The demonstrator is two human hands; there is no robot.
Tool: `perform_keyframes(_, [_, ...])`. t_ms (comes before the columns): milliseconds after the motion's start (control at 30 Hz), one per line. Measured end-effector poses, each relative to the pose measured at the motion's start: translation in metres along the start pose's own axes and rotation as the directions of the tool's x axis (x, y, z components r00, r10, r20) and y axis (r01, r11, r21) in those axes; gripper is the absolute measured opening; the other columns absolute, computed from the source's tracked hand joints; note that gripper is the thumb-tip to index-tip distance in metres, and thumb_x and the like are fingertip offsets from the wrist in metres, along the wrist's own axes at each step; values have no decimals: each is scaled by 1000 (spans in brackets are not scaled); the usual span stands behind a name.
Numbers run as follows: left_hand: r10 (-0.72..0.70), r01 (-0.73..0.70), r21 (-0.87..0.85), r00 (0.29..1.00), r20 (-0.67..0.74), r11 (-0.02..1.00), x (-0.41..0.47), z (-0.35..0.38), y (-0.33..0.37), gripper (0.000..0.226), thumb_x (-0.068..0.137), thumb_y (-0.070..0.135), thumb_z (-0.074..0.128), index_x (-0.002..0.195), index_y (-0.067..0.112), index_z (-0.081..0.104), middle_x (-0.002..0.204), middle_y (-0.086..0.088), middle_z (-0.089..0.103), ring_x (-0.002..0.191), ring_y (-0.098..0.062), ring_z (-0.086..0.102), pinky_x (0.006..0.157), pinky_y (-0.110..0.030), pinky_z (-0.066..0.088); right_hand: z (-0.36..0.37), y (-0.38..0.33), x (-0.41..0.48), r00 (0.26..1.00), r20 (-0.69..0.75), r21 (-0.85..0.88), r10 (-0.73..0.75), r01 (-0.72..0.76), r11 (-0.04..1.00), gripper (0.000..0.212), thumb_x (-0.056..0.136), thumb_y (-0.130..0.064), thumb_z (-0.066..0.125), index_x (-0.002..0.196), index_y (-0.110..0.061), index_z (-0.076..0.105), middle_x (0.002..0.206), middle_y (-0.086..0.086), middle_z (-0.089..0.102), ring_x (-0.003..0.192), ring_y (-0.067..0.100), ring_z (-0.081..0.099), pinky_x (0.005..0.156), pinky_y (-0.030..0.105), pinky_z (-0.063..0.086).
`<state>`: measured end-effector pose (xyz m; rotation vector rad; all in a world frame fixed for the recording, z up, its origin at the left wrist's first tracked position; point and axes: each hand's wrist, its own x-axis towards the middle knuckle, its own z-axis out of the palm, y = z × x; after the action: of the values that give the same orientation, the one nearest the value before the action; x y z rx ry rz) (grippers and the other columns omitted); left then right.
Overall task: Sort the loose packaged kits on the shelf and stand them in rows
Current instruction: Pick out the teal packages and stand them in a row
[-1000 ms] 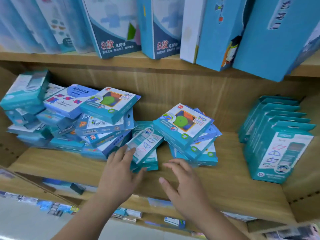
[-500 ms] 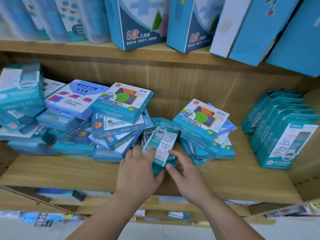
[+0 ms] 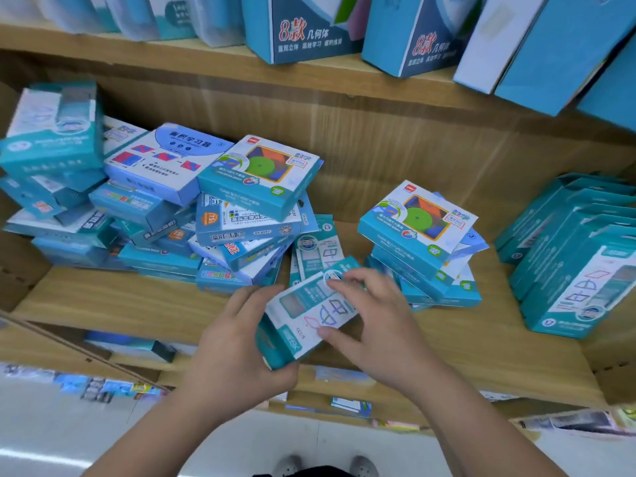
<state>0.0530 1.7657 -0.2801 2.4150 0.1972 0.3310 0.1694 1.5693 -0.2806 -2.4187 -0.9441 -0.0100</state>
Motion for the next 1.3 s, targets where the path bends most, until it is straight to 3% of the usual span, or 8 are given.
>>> perform_keyframes(100, [-28, 32, -116, 999, 40, 993, -7, -20, -5, 89, 50, 45, 73, 136, 35, 50, 127, 23, 52, 114, 11, 51, 92, -5, 41, -11, 1, 15, 951, 295, 12, -91, 92, 996, 98, 65, -81, 57, 151, -38, 37, 158, -14, 31, 152, 11, 13, 124, 38, 12])
perform_keyframes(200, [-29, 53, -265, 995, 93, 963, -11, -38, -11, 90, 50, 36, 77, 136, 40, 49, 128, 18, 58, 117, -3, 57, 98, -19, 46, -12, 1, 25, 898, 421, 6, -129, 139, 990, 113, 55, -80, 61, 155, -39, 26, 159, -15, 31, 151, 8, 16, 125, 34, 6])
perform_keyframes(467, [-225, 244, -683, 967, 120, 688, -30, -37, -8, 93, 69, -14, 79, 139, 38, 46, 116, 15, 68, 103, -19, 71, 72, -32, 61, -3, -27, 5, 952, 307, -7, -7, 10, 1000, 104, 50, -73, 78, 141, -40, 39, 132, -22, 46, 121, 3, 45, 101, 30, 44])
perform_keyframes(633, [-458, 249, -865, 889, 25, 437, -40, -15, -17, 82, 68, 0, 84, 137, 26, 49, 128, 7, 66, 100, -25, 72, 79, -37, 61, 16, -43, -9, 985, 143, 6, 93, -95, 995, 105, 52, -73, 78, 142, -36, 40, 133, -17, 47, 122, 8, 46, 103, 27, 40])
perform_keyframes(767, [-474, 351, -913, 852, 220, 206, -43, -4, -14, 65, 61, 32, 88, 117, 9, 65, 107, -16, 74, 96, -37, 72, 72, -36, 61, 35, -62, -8, 993, 88, -27, 77, -75, 997, 103, 54, -77, 73, 141, -33, 41, 127, -12, 49, 121, 12, 46, 102, 29, 41])
perform_keyframes(900, [-530, 372, -927, 796, 292, 48, -40, 1, -17, 35, 85, 11, 67, 118, 1, 63, 111, -23, 72, 99, -39, 71, 68, -37, 61, 42, -68, -3, 979, 199, -62, 43, -31, 998, 99, 55, -86, 63, 138, -35, 44, 123, -13, 48, 117, 12, 44, 102, 29, 40])
perform_keyframes(1100, [-674, 397, -916, 691, 262, 51, -44, -1, -35, 15, 95, 13, 61, 108, 7, 64, 101, -17, 76, 83, -27, 74, 59, -31, 60, 39, -25, 7, 952, -190, 61, 240, -232, 971, 71, 84, -68, 53, 132, -17, 58, 133, 3, 54, 124, 22, 47, 105, 35, 40])
perform_keyframes(1300, [-706, 363, -932, 664, 248, 15, -48, -5, -47, 24, 94, 19, 62, 115, 6, 64, 105, -19, 74, 88, -29, 71, 63, -32, 61, 49, -12, 31, 836, -134, 289, 532, -481, 828, 64, 89, -55, 63, 140, -21, 47, 130, -3, 61, 122, 20, 57, 100, 39, 49])
